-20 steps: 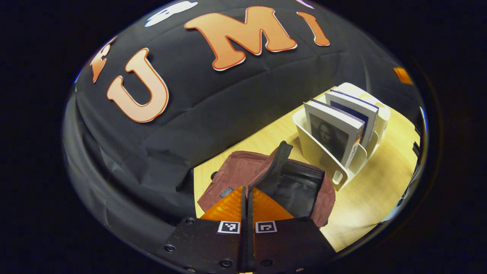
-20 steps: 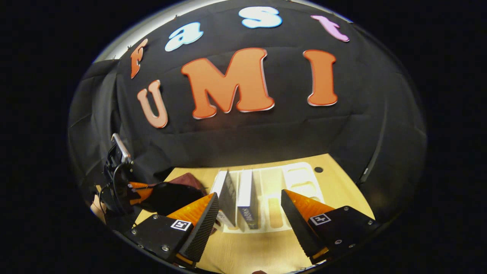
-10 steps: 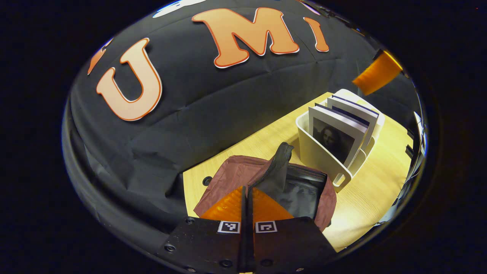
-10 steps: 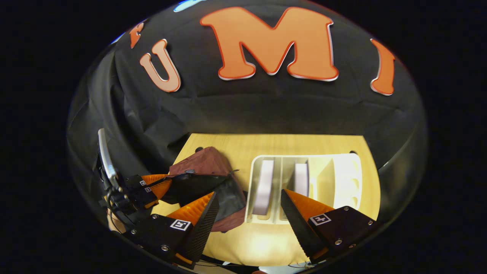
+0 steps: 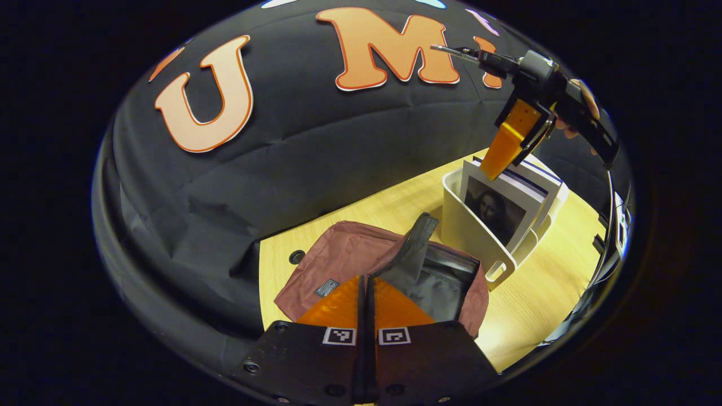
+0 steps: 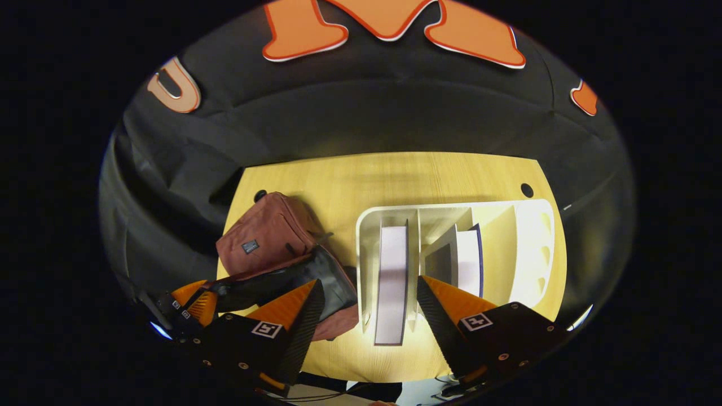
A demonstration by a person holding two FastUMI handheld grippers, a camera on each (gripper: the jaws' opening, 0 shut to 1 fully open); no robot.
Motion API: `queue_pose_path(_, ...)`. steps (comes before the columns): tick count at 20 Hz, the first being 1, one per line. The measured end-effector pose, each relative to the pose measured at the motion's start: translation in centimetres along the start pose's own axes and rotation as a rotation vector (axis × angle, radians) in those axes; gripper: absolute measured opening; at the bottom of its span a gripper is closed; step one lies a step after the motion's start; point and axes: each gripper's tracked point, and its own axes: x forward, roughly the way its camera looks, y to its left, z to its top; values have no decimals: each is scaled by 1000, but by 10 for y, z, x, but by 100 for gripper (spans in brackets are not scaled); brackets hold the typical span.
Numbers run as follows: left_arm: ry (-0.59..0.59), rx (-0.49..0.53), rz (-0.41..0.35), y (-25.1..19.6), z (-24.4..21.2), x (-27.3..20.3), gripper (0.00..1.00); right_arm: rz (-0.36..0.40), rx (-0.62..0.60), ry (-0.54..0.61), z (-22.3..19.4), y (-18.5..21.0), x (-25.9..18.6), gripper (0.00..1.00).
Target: Open the schoolbag, grab two books from the bookshelf and put them into the schoolbag.
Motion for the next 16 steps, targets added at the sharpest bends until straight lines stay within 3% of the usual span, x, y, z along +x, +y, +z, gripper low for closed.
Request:
queue_pose_path(8, 21, 16, 4, 5, -2, 3, 0, -56, 54, 152, -14, -5, 47, 95)
queue_pose_path(12, 38, 20, 2, 5, -4, 8, 1, -88, 48, 234, -29, -14, 64, 76)
queue_pose_path(13, 41, 24, 6, 4, -3, 8, 1, -95, 58, 239, -33, -17, 71, 55)
queue_pose_path(14, 39, 23, 5, 3, -2, 8, 0, -98, 79, 243, -35, -17, 72, 57)
queue_pose_path(15, 39, 21, -2, 1, -2, 8, 0, -103, 85, 236, -32, -18, 70, 40)
queue_pose_path(16, 43, 21, -6, -1, -4, 6, 1, -101, 90, 247, -33, -19, 71, 40)
